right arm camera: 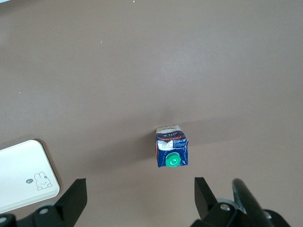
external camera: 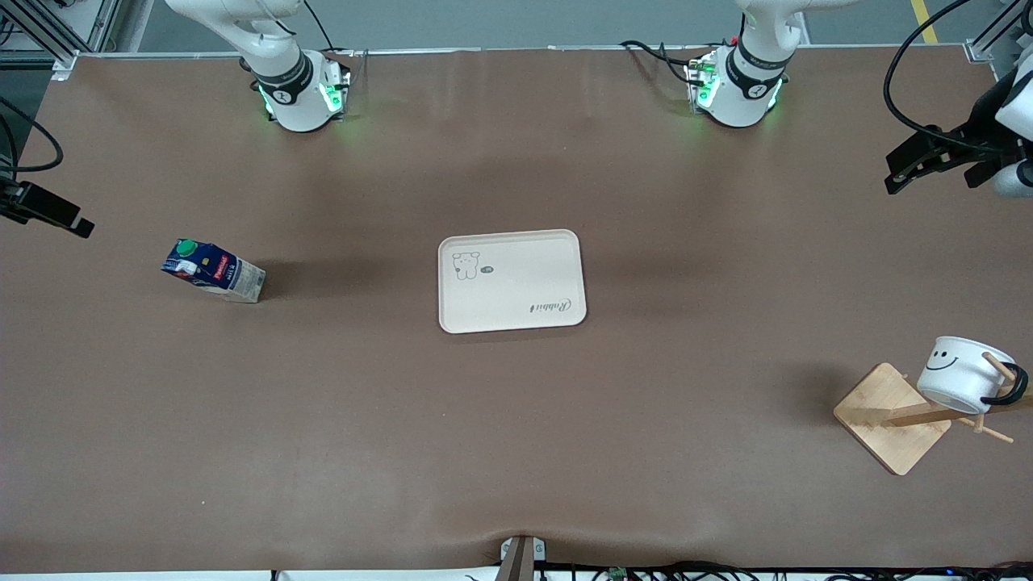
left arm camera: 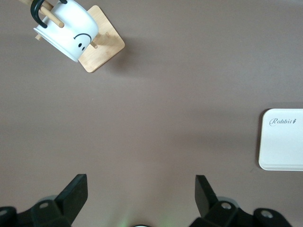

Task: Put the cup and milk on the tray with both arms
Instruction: 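Move the left gripper toward the white mug on the wooden stand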

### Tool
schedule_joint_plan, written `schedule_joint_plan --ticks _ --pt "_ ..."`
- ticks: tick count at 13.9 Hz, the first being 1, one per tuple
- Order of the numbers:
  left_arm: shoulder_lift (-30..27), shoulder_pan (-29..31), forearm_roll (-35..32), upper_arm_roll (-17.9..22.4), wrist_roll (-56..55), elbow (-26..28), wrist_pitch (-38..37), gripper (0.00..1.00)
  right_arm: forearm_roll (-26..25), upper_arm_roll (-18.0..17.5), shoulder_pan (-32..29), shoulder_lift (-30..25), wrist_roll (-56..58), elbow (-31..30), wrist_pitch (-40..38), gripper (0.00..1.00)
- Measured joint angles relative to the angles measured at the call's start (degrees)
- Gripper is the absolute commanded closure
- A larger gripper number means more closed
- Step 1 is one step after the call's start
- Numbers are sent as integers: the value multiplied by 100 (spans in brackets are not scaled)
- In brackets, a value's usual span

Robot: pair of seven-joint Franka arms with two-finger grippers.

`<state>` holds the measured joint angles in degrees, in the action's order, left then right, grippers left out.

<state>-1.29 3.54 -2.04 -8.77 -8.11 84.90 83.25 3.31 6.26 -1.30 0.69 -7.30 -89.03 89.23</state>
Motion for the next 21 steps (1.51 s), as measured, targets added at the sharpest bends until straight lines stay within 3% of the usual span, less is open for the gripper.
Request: schedule_joint_plan --ticks 5,9,11,16,21 --pt "51 32 0 29 0 0 0 0 0 -1 0 4 0 8 0 0" --pt "56 458 0 71 24 82 193 0 0 -1 0 11 0 13 1 0" --pt "33 757 0 74 31 413 791 0 0 -1 0 16 0 20 1 0" --pt "-210 1362 512 79 38 1923 2796 0 0 -1 0 33 0 36 1 0" --pt "-235 1602 601 84 42 3051 4638 0 0 -1 0 43 0 54 1 0"
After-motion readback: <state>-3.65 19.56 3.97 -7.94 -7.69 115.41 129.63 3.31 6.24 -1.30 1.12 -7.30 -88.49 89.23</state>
